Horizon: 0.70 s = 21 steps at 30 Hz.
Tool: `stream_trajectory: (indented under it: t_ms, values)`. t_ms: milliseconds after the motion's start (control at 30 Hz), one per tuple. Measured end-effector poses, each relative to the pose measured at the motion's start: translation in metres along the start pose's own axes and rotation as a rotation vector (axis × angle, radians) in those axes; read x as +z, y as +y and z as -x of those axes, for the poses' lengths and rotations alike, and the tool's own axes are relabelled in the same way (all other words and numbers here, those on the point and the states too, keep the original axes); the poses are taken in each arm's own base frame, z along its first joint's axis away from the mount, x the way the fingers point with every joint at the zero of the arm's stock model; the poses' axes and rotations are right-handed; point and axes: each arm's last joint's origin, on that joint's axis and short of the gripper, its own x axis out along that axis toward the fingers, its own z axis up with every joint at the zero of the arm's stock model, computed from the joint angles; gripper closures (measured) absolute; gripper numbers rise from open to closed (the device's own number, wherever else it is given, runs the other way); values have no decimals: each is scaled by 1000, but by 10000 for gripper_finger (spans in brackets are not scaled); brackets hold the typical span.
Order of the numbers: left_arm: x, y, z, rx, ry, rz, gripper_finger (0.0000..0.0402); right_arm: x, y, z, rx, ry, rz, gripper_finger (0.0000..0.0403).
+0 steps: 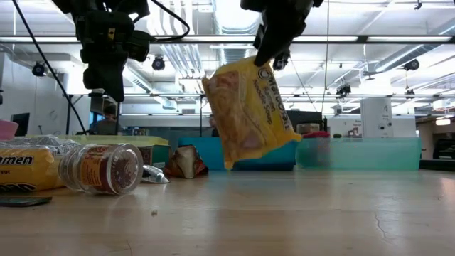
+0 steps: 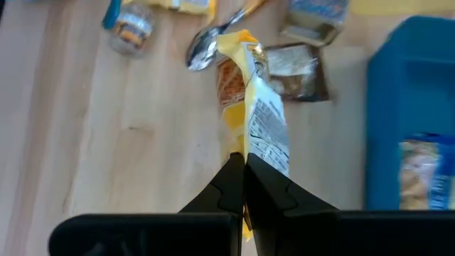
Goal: Pick & Place Food Item
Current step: Put the right yellow noodle pack into the blue bin
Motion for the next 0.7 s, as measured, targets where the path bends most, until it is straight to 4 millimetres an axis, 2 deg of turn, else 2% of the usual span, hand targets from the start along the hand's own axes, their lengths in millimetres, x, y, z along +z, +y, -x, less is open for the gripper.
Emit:
stream_trajectory:
  t_ms: [333,567,700]
  values:
    - [0,0,0,2,-2,1,384,3,-22,32,-158,-117,-55,395]
    - [0,1,0,17,-11,2,384,10,-51,58,-216,-284,-149,395]
    - [1,1,0,23,-14,2,384,14,-73,67,-266,-372,-197,395]
